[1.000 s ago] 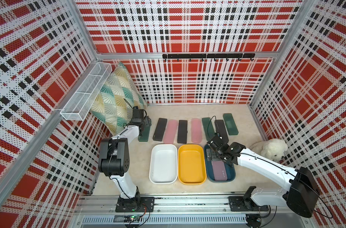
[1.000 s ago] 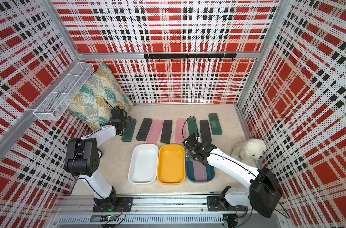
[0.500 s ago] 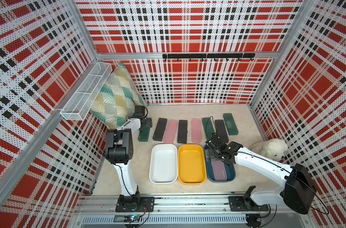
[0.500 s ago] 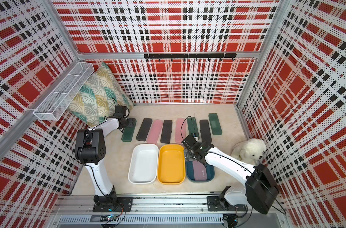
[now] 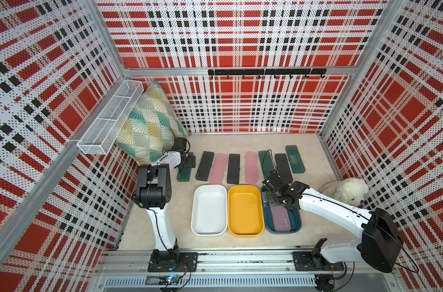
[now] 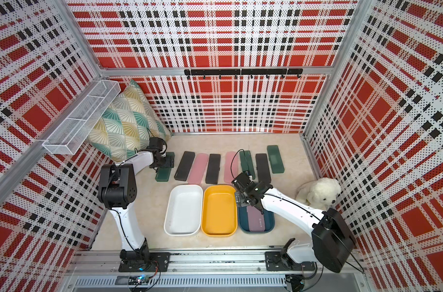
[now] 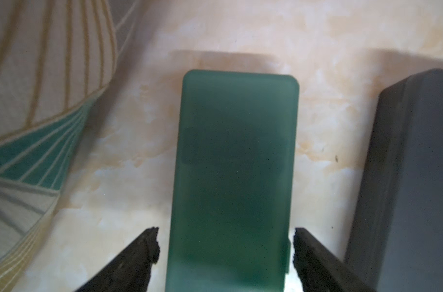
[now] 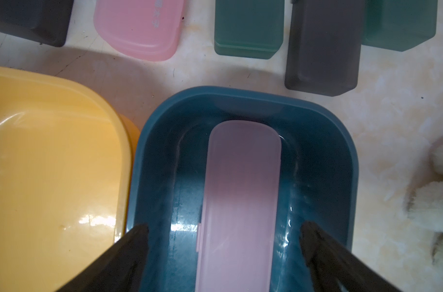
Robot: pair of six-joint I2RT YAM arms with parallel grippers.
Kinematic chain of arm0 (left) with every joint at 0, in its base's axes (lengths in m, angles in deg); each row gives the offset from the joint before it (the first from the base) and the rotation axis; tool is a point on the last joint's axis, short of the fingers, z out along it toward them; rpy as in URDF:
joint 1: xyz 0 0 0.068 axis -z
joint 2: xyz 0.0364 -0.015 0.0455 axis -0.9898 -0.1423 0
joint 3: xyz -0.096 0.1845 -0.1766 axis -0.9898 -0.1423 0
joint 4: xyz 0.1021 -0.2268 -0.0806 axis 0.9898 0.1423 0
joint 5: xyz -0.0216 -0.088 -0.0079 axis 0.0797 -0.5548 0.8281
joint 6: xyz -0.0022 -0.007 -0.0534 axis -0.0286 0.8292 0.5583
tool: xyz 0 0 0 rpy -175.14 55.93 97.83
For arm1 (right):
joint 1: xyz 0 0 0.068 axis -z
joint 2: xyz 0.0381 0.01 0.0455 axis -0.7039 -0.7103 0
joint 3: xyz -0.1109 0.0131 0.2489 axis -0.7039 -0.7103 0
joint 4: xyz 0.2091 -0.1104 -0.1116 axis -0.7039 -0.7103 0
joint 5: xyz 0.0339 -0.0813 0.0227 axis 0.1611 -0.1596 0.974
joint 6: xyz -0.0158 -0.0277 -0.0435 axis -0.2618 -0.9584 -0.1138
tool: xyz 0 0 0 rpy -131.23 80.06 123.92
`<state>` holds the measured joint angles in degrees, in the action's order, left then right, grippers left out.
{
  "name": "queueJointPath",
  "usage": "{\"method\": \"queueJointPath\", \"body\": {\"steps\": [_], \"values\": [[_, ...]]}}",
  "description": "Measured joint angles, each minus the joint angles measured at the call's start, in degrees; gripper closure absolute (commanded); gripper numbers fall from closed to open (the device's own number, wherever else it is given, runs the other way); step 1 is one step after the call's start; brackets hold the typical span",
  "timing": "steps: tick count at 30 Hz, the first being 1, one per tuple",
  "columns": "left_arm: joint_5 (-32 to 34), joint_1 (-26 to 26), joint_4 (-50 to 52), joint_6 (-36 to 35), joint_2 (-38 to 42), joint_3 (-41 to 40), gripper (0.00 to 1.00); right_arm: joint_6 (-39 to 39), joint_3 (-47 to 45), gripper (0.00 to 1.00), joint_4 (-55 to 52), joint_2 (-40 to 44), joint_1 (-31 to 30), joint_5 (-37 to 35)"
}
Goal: Place the pencil cases by color into the storage box
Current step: Pick up the pencil case from the center of the board.
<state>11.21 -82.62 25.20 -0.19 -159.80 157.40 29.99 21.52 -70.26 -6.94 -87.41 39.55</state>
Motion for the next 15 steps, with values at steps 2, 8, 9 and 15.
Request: {"method": "queueJointPath", "body": {"steps": [2, 8, 9, 15], "values": [[0.0, 0.0, 0.4, -0.1, -0.4, 0.0, 0.12, 0.0, 0.0, 0.0, 0.0, -0.2, 0.0, 0.0], [0.0, 0.0, 1.6, -0.2, -1.5, 0.6, 0.12, 0.0, 0.0, 0.0, 0.2, -1.2, 0.0, 0.0], [0.0, 0.0, 1.6, -0.3, -1.7, 0.8, 0.12, 0.0, 0.0, 0.0, 0.2, -1.5, 0.0, 0.0], [0.3, 0.0, 1.9, -0.4, -2.1, 0.8, 0.14, 0.0, 0.3, 0.0, 0.3, -2.4, 0.0, 0.2]]}}
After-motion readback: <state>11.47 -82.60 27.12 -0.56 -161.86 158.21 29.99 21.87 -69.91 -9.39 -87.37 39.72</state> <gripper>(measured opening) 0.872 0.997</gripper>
